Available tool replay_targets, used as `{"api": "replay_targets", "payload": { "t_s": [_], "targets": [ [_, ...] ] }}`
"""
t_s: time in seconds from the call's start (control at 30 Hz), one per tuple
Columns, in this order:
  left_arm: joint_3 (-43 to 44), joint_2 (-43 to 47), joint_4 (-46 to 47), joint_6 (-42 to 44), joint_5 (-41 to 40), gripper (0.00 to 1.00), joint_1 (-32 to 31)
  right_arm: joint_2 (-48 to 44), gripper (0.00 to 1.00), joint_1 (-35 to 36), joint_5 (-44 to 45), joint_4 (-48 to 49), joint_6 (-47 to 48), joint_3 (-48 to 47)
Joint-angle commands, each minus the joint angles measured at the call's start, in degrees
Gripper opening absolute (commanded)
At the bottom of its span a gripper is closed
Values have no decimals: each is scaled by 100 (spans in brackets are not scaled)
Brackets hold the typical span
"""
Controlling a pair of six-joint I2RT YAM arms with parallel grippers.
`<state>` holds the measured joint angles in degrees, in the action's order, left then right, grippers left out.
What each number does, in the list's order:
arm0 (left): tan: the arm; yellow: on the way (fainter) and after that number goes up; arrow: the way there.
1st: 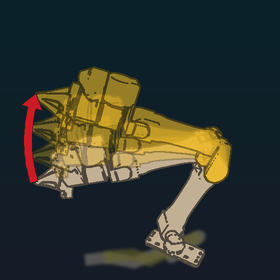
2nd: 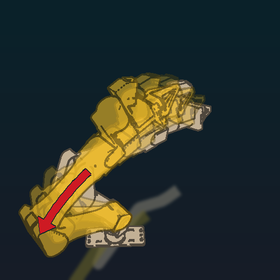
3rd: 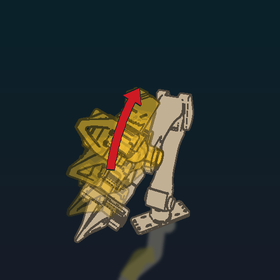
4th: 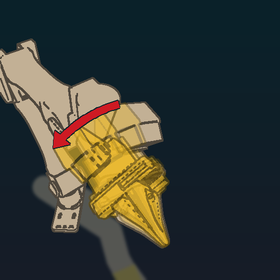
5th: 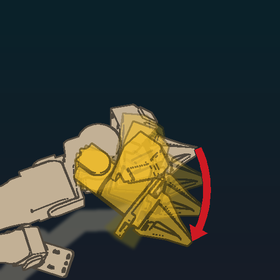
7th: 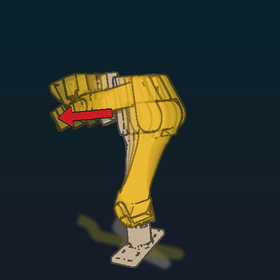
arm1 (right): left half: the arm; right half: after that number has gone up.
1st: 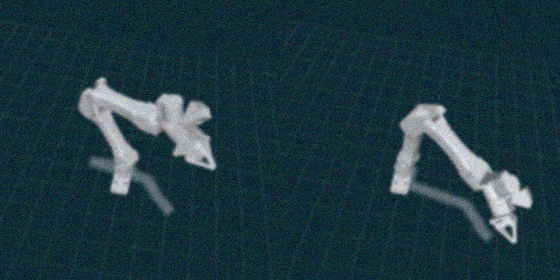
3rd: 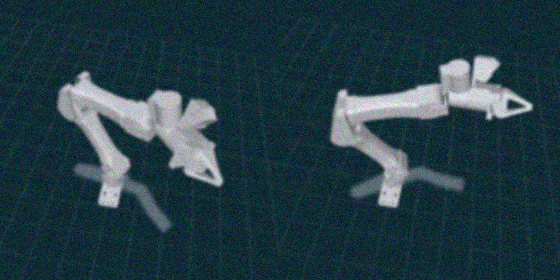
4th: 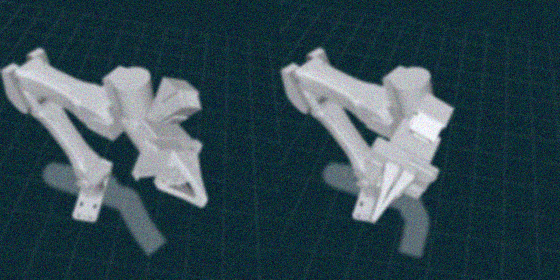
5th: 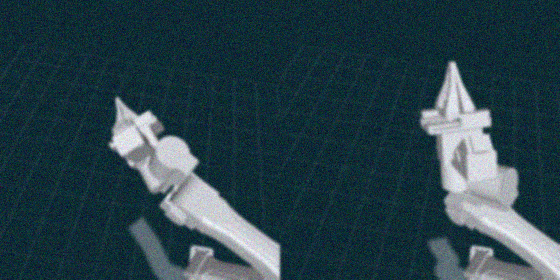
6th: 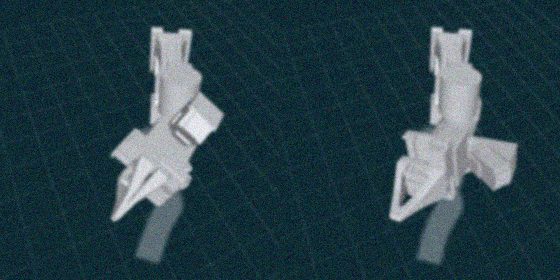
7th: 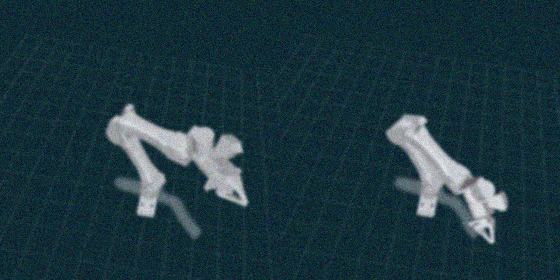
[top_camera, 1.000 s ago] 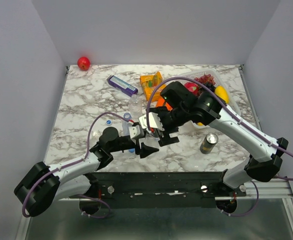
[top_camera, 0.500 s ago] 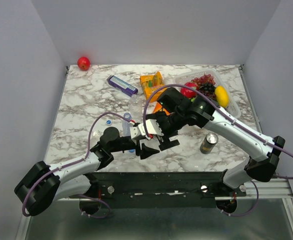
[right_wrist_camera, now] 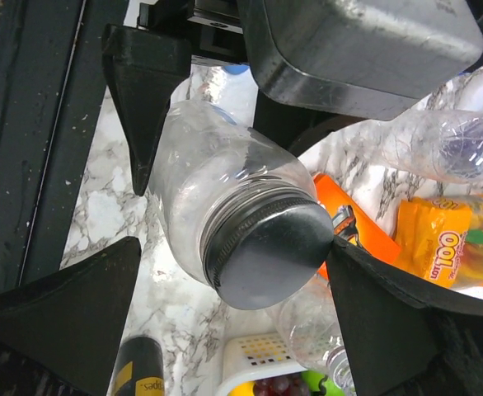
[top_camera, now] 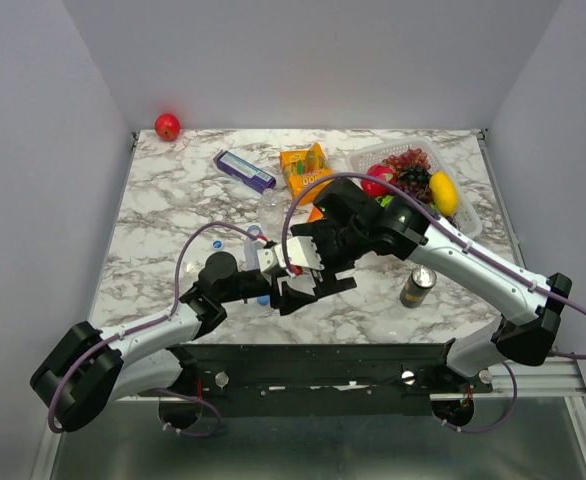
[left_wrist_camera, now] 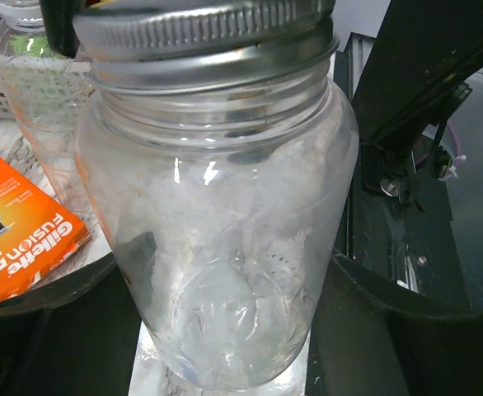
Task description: Screw on the bottle caps
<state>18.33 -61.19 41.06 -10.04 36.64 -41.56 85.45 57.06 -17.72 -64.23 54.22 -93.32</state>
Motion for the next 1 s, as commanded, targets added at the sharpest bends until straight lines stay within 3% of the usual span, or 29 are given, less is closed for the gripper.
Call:
{"api": "replay_targets", "payload": {
  "t_s": [0.0,0.5,0.97],
  "targets": [
    [136,-60,227,-208,-289,0,78,-160,100,174,382,24,-306,103],
    [101,-104,429,-314,-386,0,104,-81,100,455,1279,-72,-552,191],
    [83,-130,465,-296,-448,0,210,-248,100,464,1429,-178,-737,332]
  ]
}}
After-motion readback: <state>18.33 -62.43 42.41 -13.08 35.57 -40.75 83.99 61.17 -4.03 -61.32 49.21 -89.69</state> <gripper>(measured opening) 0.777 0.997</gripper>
